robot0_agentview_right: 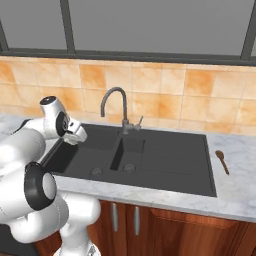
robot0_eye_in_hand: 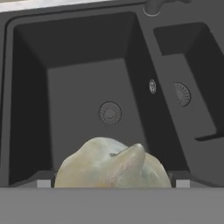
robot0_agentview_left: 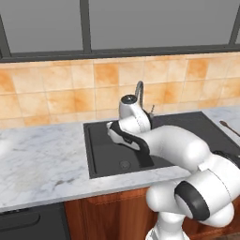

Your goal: Turn on the sink faucet. Then move the garlic from the counter to the sink. Turn off the sink. Move the vegetable from the sink to the pot next to the stove. Finally move the pot to the front center burner.

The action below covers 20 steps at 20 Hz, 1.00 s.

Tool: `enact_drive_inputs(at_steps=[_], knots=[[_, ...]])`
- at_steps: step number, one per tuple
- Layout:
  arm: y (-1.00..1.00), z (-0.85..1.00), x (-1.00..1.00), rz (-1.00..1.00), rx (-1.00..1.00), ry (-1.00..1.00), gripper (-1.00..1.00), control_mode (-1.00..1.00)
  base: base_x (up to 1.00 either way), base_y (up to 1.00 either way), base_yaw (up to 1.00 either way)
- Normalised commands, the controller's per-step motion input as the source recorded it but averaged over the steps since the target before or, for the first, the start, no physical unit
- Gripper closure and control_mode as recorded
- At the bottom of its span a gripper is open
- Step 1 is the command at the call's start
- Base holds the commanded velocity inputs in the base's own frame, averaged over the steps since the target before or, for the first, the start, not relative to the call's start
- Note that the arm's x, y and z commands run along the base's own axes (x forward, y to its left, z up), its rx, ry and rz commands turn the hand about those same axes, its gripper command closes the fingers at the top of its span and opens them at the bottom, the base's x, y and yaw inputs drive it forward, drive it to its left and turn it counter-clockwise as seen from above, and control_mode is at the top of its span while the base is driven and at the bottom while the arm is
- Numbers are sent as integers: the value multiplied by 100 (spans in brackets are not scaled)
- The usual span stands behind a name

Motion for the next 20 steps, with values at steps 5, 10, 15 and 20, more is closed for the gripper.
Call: enact_drive_inputs(at_steps=[5, 10, 15, 20], knots=[[0, 0, 0, 0, 0, 0, 100, 100, -9, -5, -38], [0, 0, 0, 0, 0, 0, 100, 100, -29, -22, -38], [0, 0, 0, 0, 0, 0, 100, 100, -29, -37, -38], [0, 0, 0, 0, 0, 0, 100, 100, -9, -20, -47]])
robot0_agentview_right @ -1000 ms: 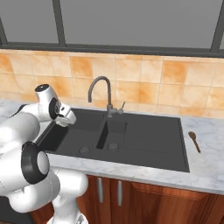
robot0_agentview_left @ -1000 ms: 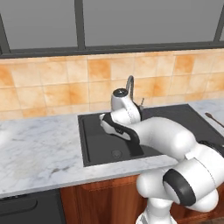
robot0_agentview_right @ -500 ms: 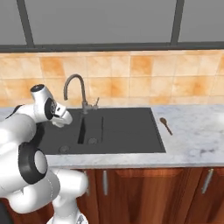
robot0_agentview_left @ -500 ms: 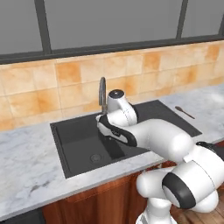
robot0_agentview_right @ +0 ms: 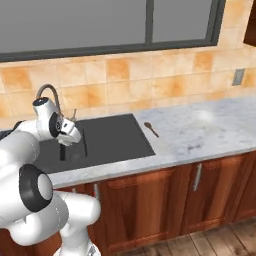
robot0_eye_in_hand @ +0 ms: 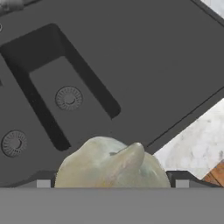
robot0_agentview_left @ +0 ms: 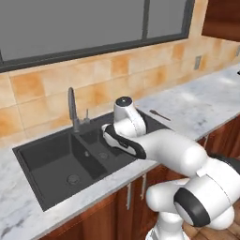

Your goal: Turn on the sink faucet. Then move the garlic from the counter to the sink. Turn off the sink. Move the vegetable from the sink to the pot next to the stove. Finally move the pot to the front center burner.

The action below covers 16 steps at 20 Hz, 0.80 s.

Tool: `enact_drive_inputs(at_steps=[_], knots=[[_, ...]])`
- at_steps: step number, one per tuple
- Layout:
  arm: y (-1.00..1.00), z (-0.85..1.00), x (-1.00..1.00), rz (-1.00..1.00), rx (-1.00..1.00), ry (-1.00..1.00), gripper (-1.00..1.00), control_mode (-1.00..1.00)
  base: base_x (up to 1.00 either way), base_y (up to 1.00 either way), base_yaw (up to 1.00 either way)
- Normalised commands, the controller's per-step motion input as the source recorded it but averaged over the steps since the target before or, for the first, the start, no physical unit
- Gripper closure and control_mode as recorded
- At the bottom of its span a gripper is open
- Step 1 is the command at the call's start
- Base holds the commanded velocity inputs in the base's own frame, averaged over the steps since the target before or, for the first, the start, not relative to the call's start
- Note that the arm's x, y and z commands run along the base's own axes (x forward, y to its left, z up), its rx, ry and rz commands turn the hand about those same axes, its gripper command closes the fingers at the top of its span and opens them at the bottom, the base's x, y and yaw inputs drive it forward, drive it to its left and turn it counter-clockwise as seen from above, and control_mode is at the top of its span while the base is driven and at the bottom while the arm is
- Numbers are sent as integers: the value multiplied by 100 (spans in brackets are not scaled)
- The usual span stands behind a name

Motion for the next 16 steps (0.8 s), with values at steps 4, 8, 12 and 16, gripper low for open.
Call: enact_drive_inputs(at_steps=[4, 8, 12, 16], knots=[[0, 0, 0, 0, 0, 0, 100, 100, -1, -10, -55], [0, 0, 0, 0, 0, 0, 100, 100, 0, -3, -59], [0, 0, 0, 0, 0, 0, 100, 100, 0, -3, -59], [0, 0, 0, 0, 0, 0, 100, 100, 0, 0, -58]])
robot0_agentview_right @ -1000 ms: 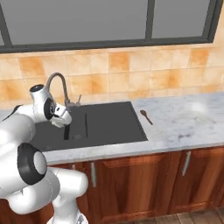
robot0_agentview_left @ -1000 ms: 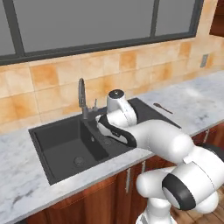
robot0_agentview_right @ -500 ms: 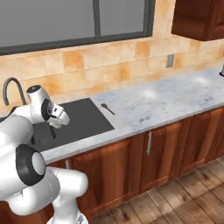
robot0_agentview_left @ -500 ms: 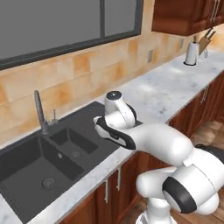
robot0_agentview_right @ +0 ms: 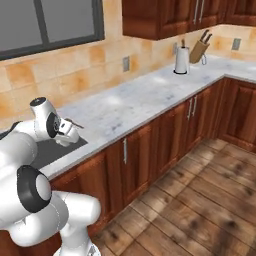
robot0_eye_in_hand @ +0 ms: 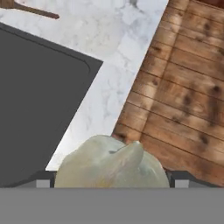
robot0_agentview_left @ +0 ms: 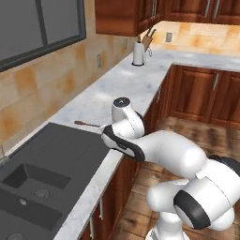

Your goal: Turn on the sink faucet. Then move the garlic from the counter to the sink. Turn off the sink. Move the vegetable from the sink to the pot next to the stove. Finally move the pot to the front center burner.

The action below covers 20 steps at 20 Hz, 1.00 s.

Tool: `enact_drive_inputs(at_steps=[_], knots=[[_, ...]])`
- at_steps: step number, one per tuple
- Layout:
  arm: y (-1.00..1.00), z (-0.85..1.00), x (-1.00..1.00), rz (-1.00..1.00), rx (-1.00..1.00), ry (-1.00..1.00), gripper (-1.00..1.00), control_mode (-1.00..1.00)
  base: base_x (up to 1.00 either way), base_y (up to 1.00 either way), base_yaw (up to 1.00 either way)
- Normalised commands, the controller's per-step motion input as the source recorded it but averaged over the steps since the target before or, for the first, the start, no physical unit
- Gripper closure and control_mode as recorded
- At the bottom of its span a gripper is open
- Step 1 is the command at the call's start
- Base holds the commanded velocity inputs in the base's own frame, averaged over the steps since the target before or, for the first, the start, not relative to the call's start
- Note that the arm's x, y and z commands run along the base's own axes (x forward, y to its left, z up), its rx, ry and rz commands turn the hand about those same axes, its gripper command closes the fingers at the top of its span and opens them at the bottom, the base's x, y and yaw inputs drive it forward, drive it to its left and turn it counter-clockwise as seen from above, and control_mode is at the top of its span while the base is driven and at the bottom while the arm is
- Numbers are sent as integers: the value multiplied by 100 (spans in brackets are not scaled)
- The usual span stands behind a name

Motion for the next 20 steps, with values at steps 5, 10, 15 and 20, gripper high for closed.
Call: enact_drive_inputs(at_steps=[5, 10, 15, 20], knots=[[0, 0, 0, 0, 0, 0, 100, 100, 0, -4, -57], [0, 0, 0, 0, 0, 0, 100, 100, 0, -8, -54], [0, 0, 0, 0, 0, 0, 100, 100, 0, -7, -51], [0, 0, 0, 0, 0, 0, 100, 100, 0, -6, -50]])
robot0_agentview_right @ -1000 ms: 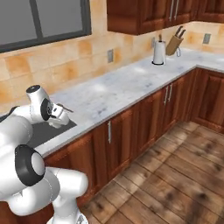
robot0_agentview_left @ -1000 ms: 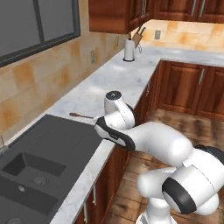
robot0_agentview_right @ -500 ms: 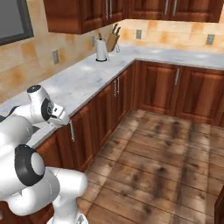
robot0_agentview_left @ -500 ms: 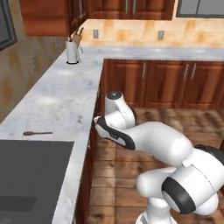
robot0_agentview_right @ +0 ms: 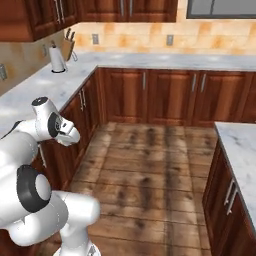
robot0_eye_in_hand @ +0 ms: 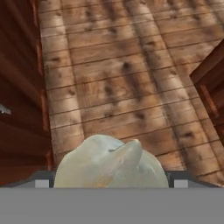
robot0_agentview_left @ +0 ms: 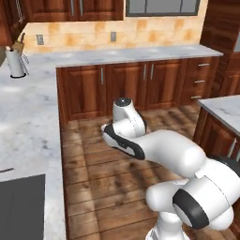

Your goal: Turn on the sink faucet. Then move the garlic from the counter to the sink. Turn off the sink. Move the vegetable from the sink to the pot next to the stove. Finally move the pot to the front center burner.

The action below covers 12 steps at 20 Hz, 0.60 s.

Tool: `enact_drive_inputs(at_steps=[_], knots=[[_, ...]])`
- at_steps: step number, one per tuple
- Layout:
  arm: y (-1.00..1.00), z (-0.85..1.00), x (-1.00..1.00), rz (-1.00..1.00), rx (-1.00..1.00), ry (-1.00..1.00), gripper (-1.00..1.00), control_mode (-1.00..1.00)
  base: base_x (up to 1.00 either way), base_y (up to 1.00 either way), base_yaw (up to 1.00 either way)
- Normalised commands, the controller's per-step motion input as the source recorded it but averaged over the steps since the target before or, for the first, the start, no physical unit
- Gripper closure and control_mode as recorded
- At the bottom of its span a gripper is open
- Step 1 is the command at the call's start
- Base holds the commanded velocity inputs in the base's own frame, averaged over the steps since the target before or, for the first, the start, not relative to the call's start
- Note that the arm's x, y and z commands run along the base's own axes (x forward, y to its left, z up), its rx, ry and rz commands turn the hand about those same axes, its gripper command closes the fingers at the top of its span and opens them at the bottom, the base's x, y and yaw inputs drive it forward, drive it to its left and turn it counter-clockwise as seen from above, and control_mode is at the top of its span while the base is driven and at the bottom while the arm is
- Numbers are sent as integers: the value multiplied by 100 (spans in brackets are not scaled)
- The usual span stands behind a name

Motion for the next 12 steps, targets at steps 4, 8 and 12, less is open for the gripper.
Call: enact_drive_inputs(at_steps=[4, 8, 12], knots=[[0, 0, 0, 0, 0, 0, 100, 100, 0, -5, -51], [0, 0, 0, 0, 0, 0, 100, 100, 0, -7, -50], [0, 0, 0, 0, 0, 0, 100, 100, 0, -5, -50]])
